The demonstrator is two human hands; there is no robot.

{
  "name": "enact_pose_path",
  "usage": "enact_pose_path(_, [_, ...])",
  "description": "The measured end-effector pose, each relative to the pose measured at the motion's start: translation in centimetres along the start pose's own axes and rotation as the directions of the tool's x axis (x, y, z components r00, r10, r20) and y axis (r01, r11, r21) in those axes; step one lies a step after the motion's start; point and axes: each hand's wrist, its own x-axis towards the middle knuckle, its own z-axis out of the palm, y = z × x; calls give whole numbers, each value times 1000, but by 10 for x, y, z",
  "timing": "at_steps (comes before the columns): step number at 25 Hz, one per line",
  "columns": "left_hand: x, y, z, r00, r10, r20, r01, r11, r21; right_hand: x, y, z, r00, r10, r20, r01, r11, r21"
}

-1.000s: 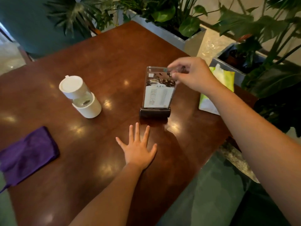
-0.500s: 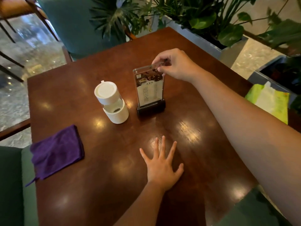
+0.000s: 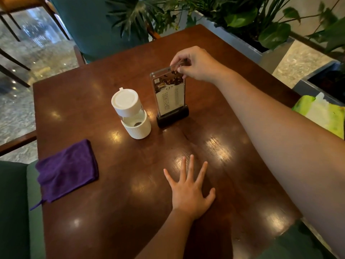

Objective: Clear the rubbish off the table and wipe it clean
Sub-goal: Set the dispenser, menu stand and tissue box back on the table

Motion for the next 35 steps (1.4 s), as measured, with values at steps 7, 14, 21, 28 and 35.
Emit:
enact_pose_path(7, [0,0,-1,999,0,-40,-2,999,-34,3,-2,-2,1000,29,7,-29,999,-27])
enact_pose_path(14, [-2,0,-3,999,6,-51,-8,999,-41,-9,0,0,999,40,-1,-40,999,20])
enact_pose_path(21, [-1,1,-3,999,8,-38,-9,999,-34,-16,1,6,999,24,-41,-24,1000,-4])
enact_pose_path(28, [0,-1,-1,1000,2,-20,-2,1000,-22,-40,7,1,992,44,-120,-61,988,-140])
enact_pose_path(35, [2,2,-8,996,0,93,-2,1000,25,-183,46,-24,932,236,-274,-350,776,-524])
